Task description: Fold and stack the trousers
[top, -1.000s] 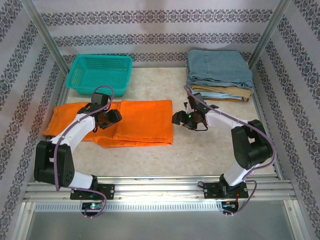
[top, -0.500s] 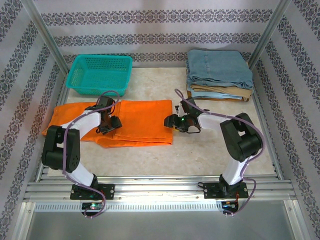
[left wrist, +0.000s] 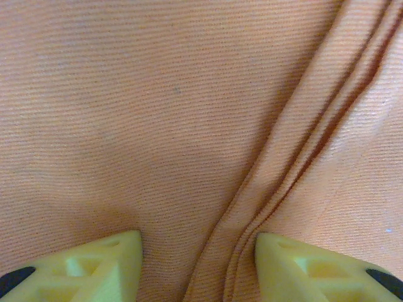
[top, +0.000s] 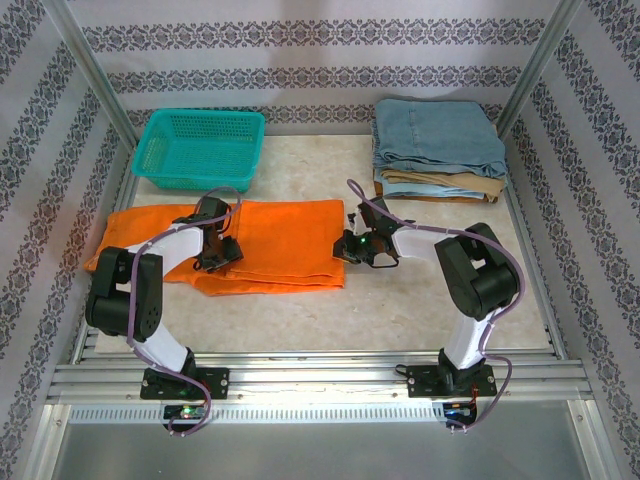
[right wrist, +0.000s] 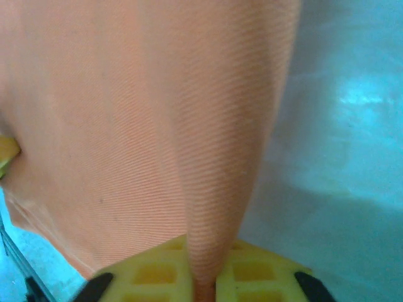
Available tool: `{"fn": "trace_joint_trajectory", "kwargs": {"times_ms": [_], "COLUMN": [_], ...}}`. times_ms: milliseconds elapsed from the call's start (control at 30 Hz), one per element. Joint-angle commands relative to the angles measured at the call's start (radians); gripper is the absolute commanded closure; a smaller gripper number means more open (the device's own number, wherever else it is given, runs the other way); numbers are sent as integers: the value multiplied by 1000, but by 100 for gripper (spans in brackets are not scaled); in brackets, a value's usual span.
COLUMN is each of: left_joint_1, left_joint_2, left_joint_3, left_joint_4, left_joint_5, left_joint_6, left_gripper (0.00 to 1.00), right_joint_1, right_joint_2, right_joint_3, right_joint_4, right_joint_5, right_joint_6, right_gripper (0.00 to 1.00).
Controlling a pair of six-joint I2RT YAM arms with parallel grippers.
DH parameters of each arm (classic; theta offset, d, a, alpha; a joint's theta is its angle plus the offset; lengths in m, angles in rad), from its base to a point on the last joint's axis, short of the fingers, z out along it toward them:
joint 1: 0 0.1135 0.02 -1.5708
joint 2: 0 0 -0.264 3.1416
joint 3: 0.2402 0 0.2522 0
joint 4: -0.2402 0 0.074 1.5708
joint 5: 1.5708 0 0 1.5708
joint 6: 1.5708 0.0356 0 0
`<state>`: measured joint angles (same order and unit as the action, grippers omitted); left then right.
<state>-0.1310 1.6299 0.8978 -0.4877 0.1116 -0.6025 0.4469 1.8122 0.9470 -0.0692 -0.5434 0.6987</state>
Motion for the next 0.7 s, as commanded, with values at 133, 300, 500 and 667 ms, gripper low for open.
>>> {"fn": "trace_joint_trajectory", "kwargs": {"times_ms": [133,300,500,667], "left_joint_1": [-78,-249,-520,-612], "left_joint_2": [22,68,193,235], "left_joint_3": [-76,-111,-45,24], "left_joint_4": [59,182,335,383], "left_joint_5": [32,52,37,52], "left_joint_6": [-70,-186,-362,-414], "left_gripper": [50,51,51,51], "right_joint_1": [-101,-262,-488,-529], "right_joint_2": [-140,-314,-545,-637], "right_joint_3": [2,-87,-110,-98], "right_joint_4": [-185,-391,-629,-698], "right_joint_5": [5,3,51,80], "right_joint_6": [-41,-141,-223,-237], "right_gripper": [100,100,100,100]}}
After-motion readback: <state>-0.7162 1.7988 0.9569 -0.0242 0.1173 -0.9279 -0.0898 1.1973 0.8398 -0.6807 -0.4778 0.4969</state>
